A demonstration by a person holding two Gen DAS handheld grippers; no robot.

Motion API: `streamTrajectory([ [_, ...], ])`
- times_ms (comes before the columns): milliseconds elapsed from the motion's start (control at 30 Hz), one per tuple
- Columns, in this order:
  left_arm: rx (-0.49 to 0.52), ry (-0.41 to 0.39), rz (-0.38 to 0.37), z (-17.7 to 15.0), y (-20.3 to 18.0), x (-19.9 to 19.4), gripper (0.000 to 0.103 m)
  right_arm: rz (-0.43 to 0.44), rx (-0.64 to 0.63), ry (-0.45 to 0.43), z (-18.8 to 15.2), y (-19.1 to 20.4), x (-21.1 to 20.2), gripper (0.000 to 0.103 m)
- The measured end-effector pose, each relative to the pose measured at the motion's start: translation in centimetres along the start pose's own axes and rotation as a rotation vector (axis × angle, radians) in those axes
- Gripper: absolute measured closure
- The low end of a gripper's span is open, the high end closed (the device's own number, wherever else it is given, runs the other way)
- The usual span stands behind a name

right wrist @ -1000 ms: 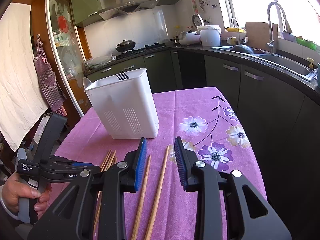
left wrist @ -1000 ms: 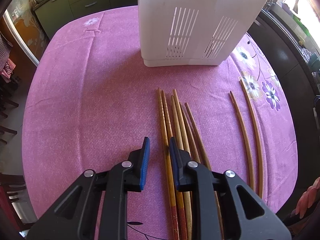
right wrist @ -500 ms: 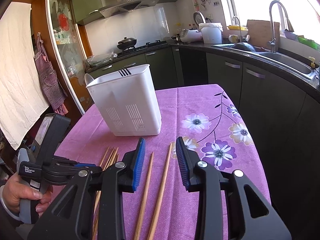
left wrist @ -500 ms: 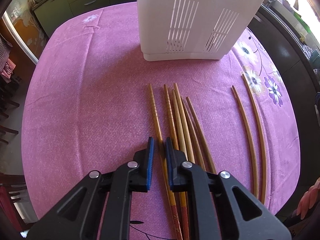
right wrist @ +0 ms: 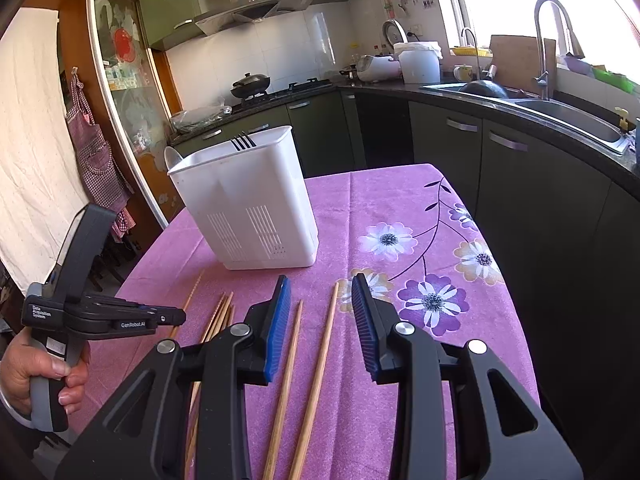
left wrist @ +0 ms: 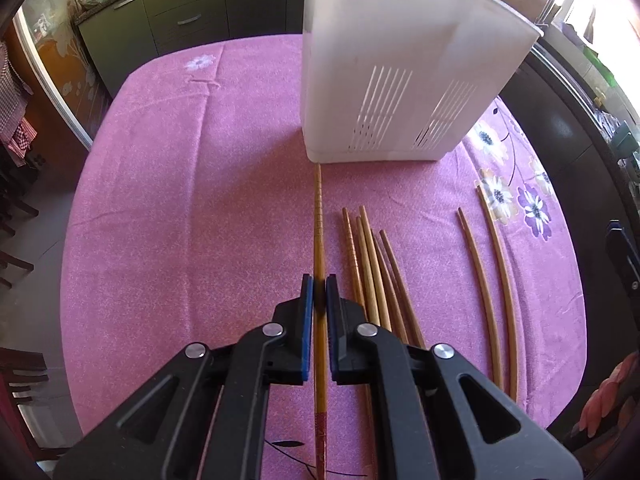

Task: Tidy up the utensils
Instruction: 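Lift the chopstick with the left gripper while the right gripper grasps a loose chopstick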

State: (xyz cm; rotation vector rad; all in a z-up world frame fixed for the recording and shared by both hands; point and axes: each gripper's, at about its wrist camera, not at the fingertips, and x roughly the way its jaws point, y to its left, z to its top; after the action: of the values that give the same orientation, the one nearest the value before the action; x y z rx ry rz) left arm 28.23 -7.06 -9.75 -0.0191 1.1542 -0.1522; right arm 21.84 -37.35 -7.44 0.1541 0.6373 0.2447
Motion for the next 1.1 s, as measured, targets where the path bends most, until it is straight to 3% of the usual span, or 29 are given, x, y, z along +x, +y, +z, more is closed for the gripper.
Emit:
streamTrajectory([
  [567, 0.044, -0.274, -0.034, -3.0, -0.3, -11.6, 0.097, 0.001, -0.01, 0.086, -0.7, 0.4, 1.9, 0.066],
  [900, 0.086, -0.312, -0.026, -4.0, -1.2, -12.8, 0.096, -0.079, -0.066, 0.241, -1.6, 0.6, 7.1, 0.066],
  [1000, 0.087, -0.311, -0.027, -4.0, -1.2, -12.8, 0.096, -0.097, -0.09, 0.295, -1.9, 1.0, 9.0, 0.073],
  [1100, 0.088, -0.311, -0.026, -4.0, -1.3, -12.8, 0.097, -0.107, -0.102, 0.331, -2.2, 1.3, 10.4, 0.074],
])
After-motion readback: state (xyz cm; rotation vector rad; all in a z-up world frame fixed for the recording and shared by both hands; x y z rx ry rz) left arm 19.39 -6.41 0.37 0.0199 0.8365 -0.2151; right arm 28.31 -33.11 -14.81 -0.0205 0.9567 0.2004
